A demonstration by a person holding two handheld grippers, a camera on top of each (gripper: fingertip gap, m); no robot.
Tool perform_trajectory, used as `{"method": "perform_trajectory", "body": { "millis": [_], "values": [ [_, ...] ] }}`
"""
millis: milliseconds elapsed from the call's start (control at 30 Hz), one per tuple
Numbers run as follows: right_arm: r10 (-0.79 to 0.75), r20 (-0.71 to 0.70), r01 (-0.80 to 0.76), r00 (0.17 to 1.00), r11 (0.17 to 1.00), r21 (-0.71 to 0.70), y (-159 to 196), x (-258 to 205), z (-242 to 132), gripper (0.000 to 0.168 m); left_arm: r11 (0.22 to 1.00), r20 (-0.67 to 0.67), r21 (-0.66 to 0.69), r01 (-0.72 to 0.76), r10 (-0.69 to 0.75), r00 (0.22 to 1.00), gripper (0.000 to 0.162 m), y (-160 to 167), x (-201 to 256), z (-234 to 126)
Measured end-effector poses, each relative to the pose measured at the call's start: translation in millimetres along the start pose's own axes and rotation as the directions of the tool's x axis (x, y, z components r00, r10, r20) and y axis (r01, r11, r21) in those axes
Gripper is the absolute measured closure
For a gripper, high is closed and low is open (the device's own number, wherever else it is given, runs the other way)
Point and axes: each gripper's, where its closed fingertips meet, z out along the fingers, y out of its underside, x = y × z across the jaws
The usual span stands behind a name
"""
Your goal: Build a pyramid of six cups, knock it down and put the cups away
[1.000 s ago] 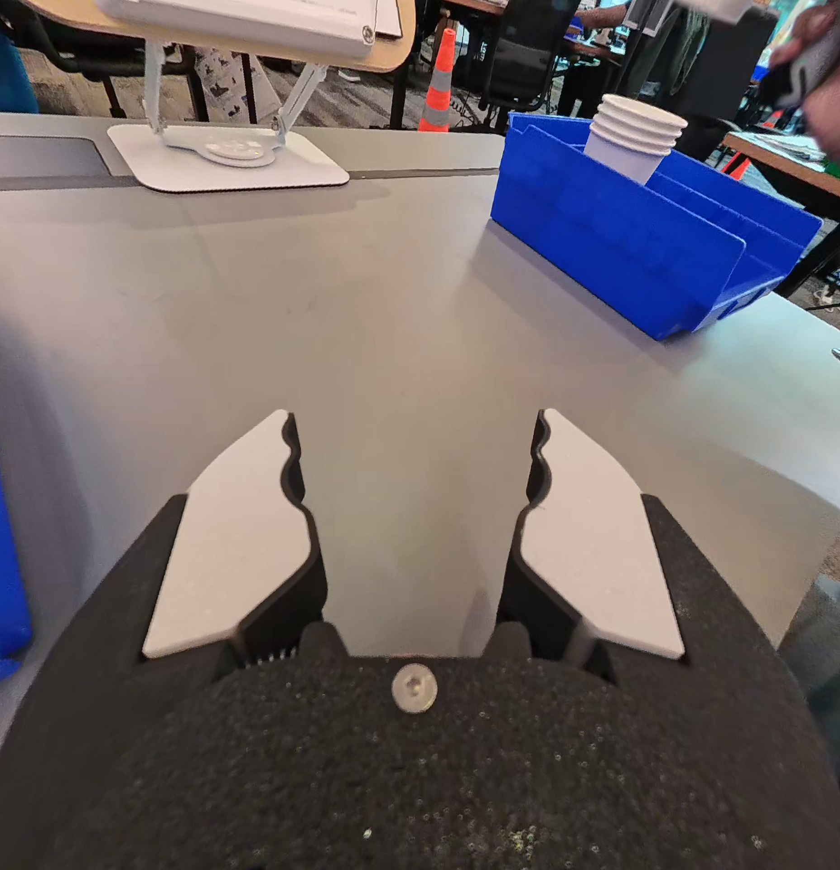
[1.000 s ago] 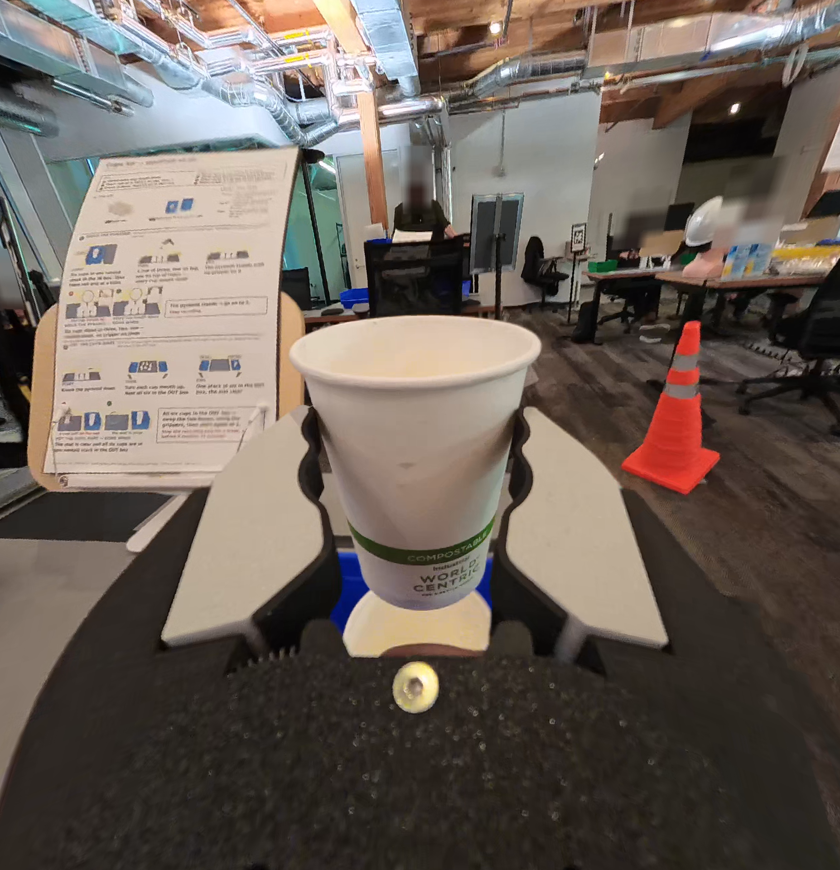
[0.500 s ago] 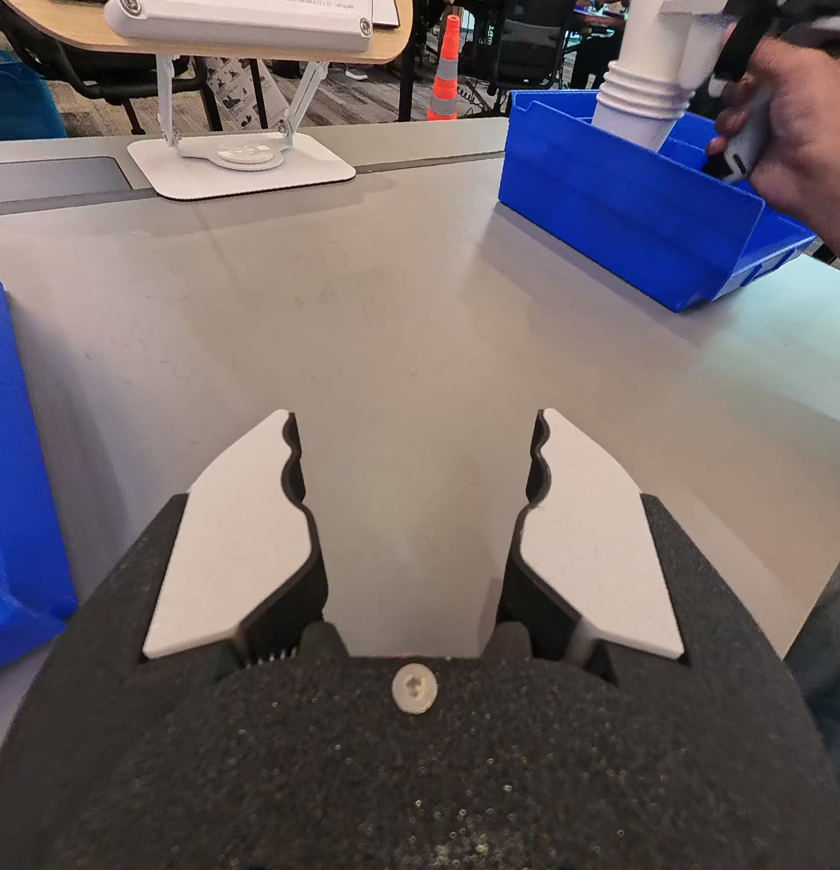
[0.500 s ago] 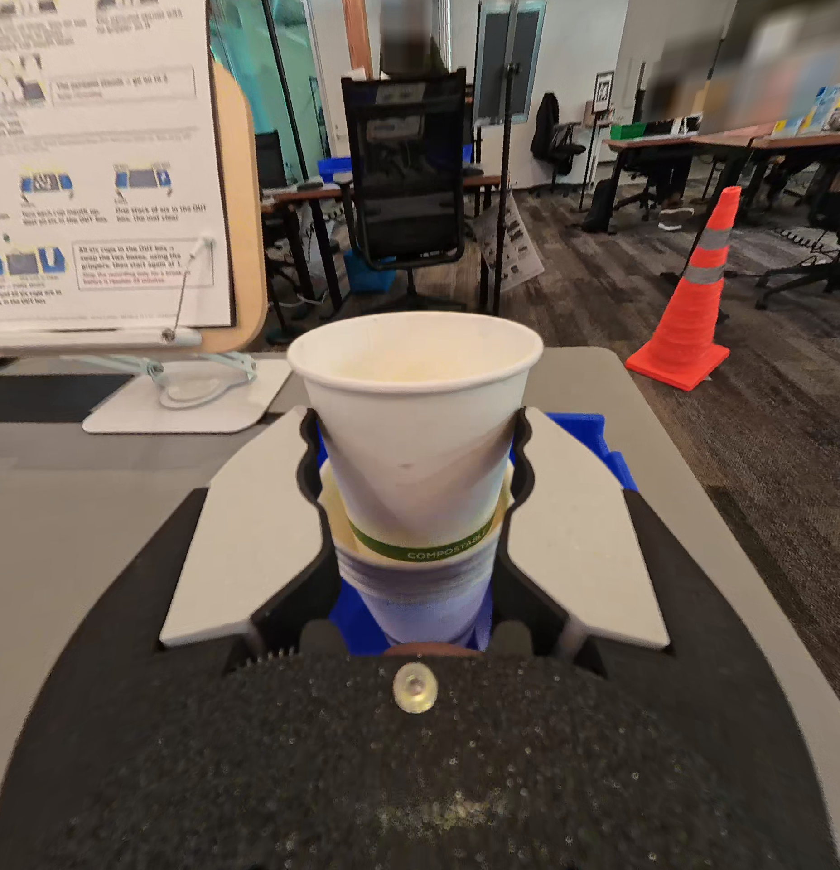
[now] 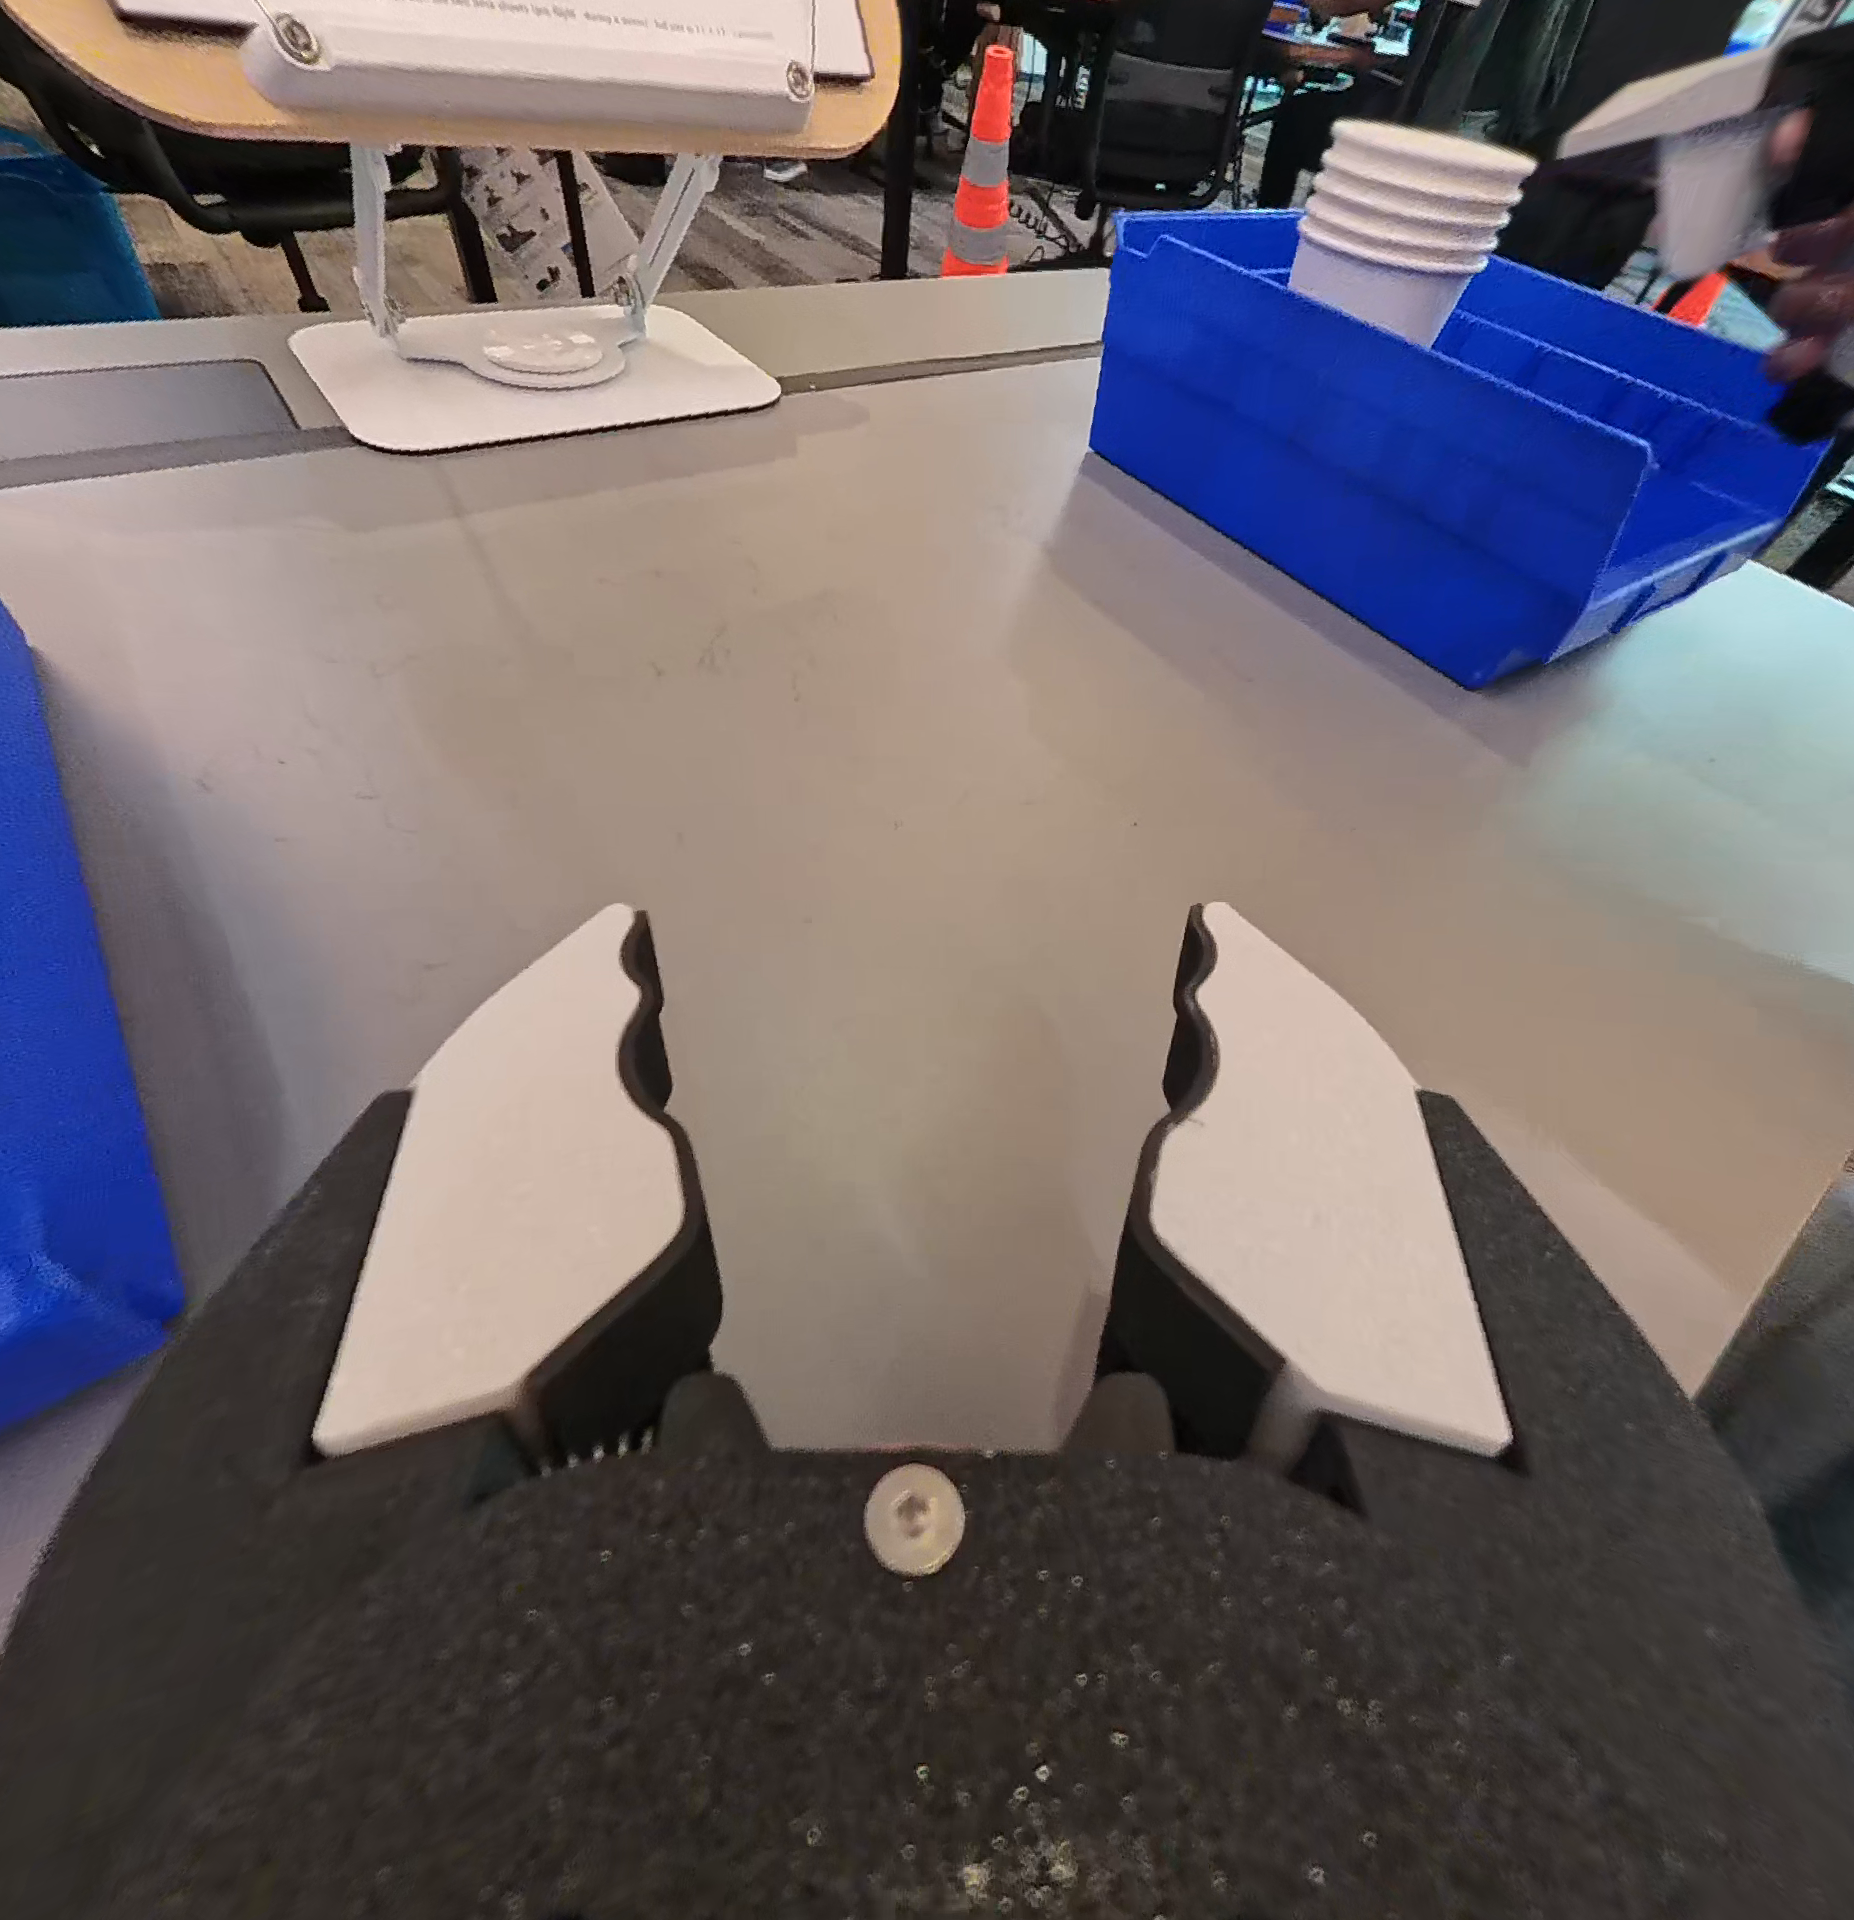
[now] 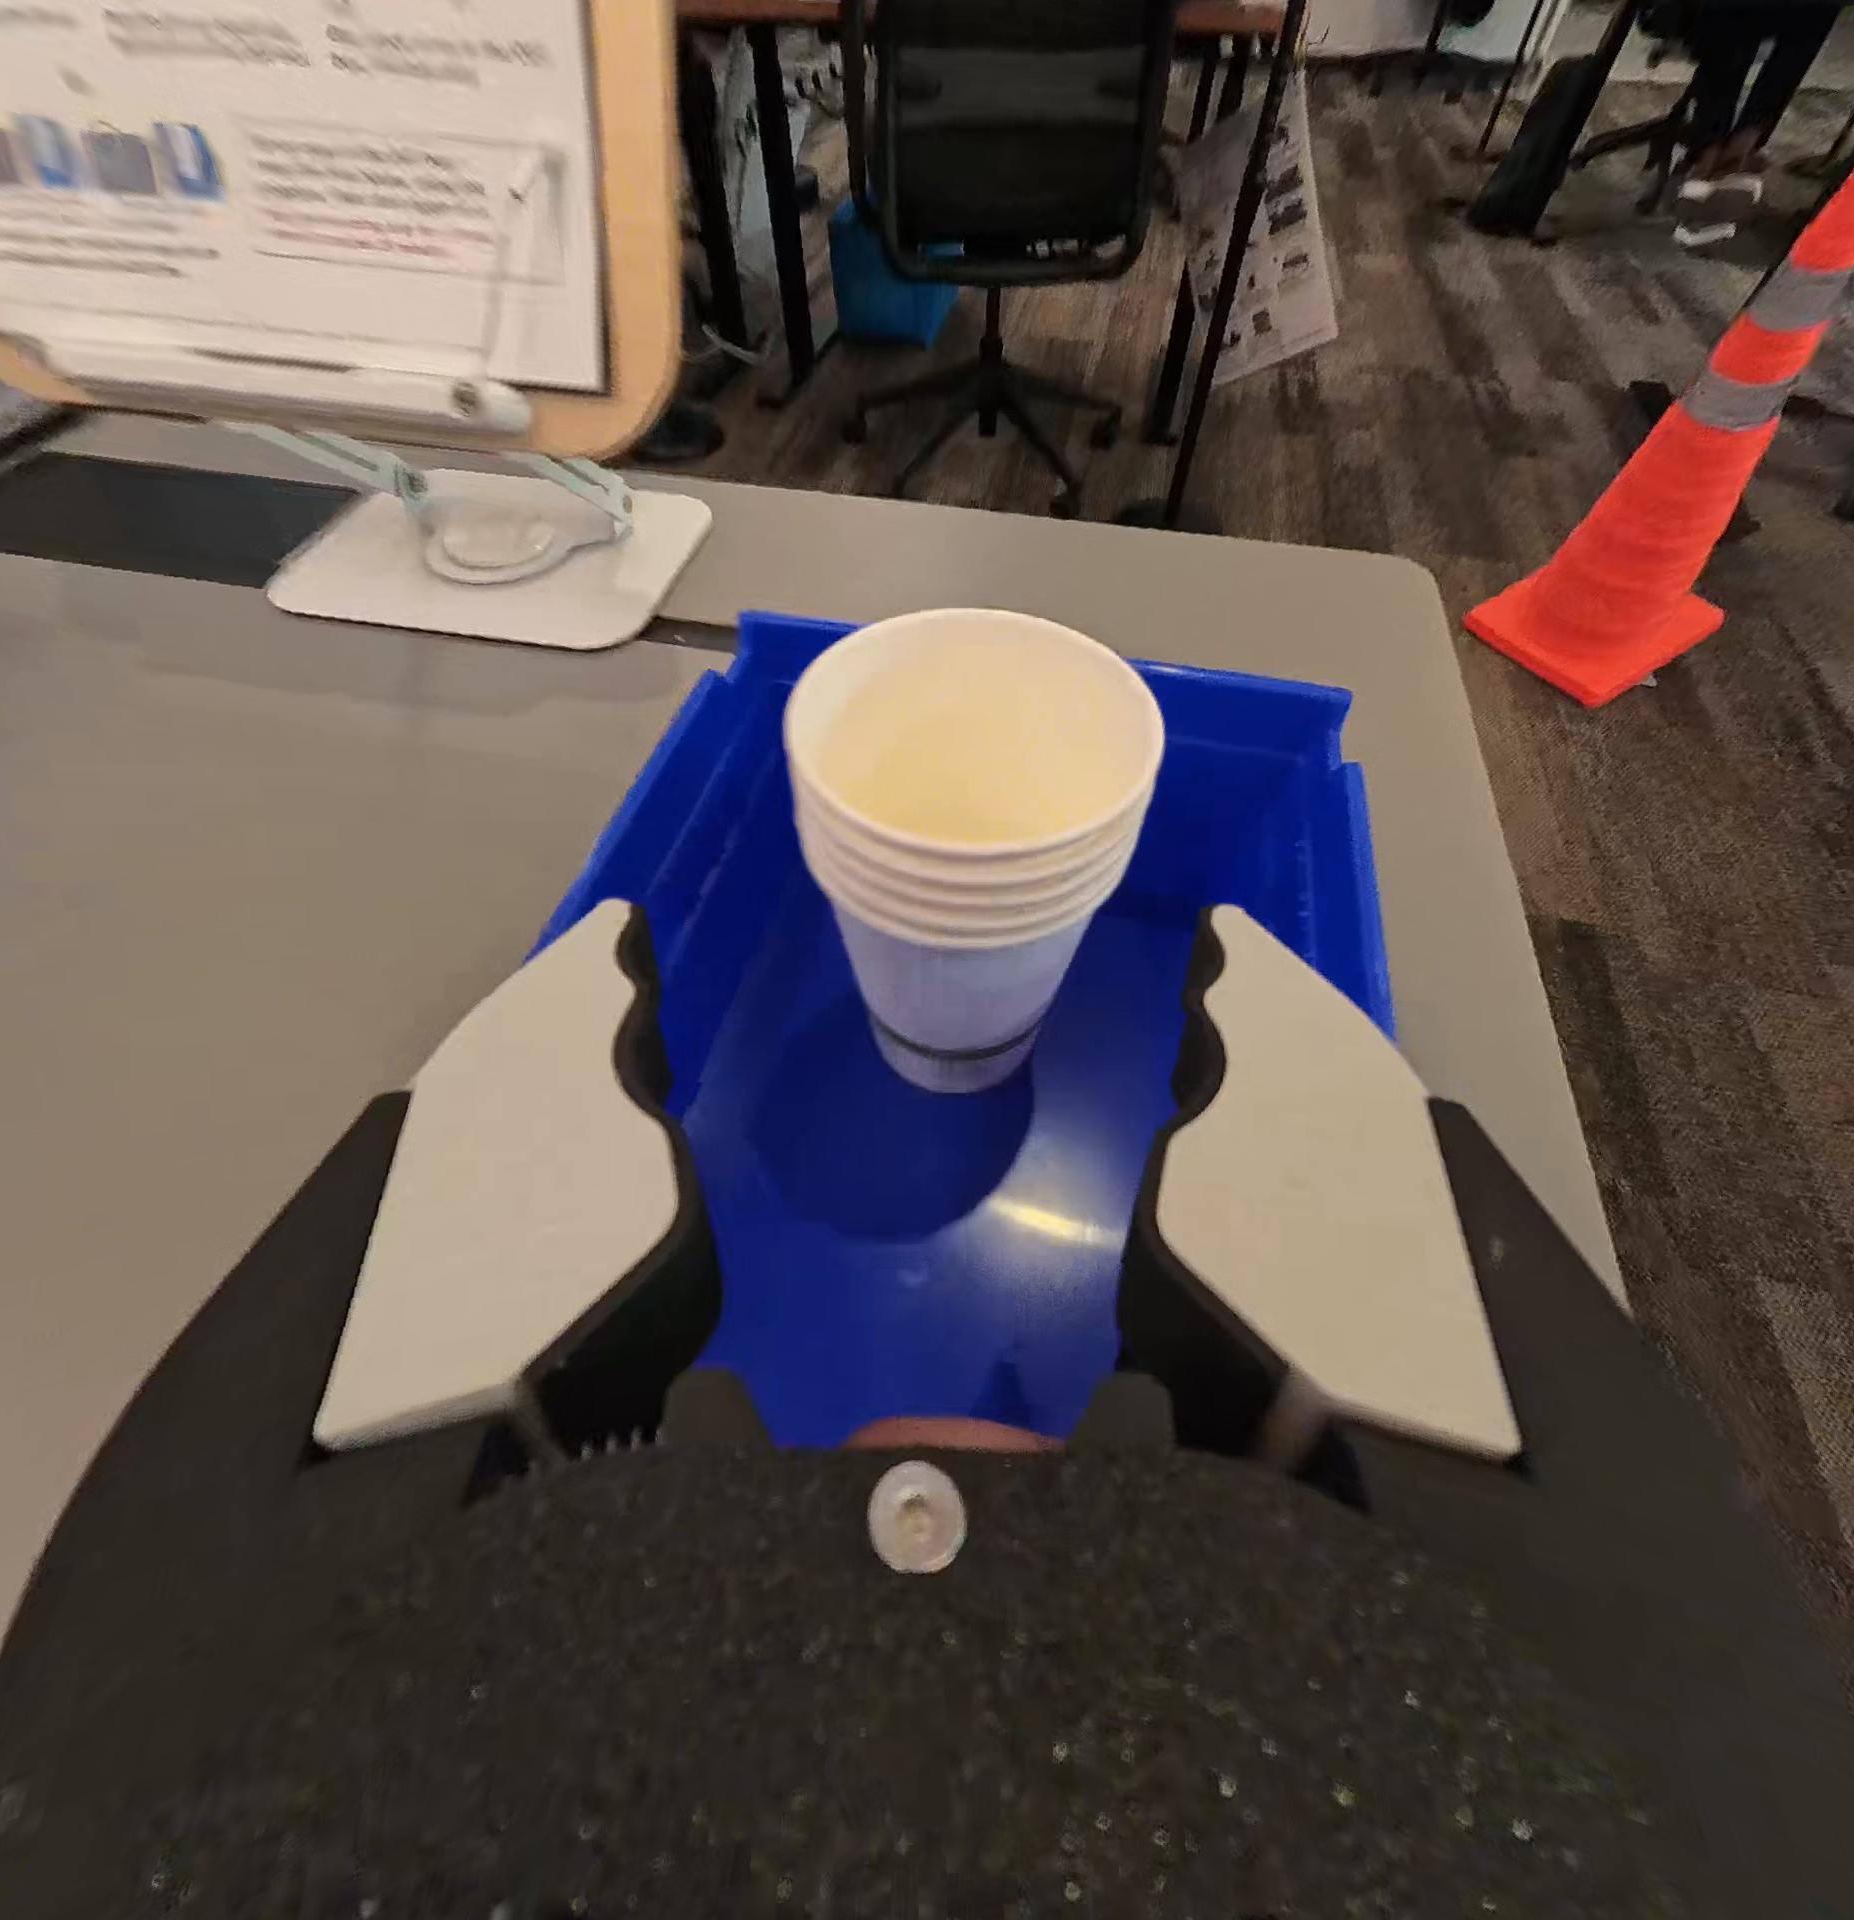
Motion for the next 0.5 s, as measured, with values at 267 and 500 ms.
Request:
{"method": "perform_trajectory", "body": {
  "millis": [267, 500],
  "values": [
    [0.007, 0.133, -0.045, 0.991, 0.956, 0.289, 34, -103, -105, 0.083, 0.999, 0.125, 0.029, -0.034, 0.030, 0.992, 0.069, 4, -7, -34],
    [-0.075, 0.080, 0.043, 0.994, 0.938, 0.344, 87, -158, -178, 0.088, 0.999, 0.163, 0.047, 0.014, -0.022, 0.986, 0.071, 19, 6, -67]
  ]
}}
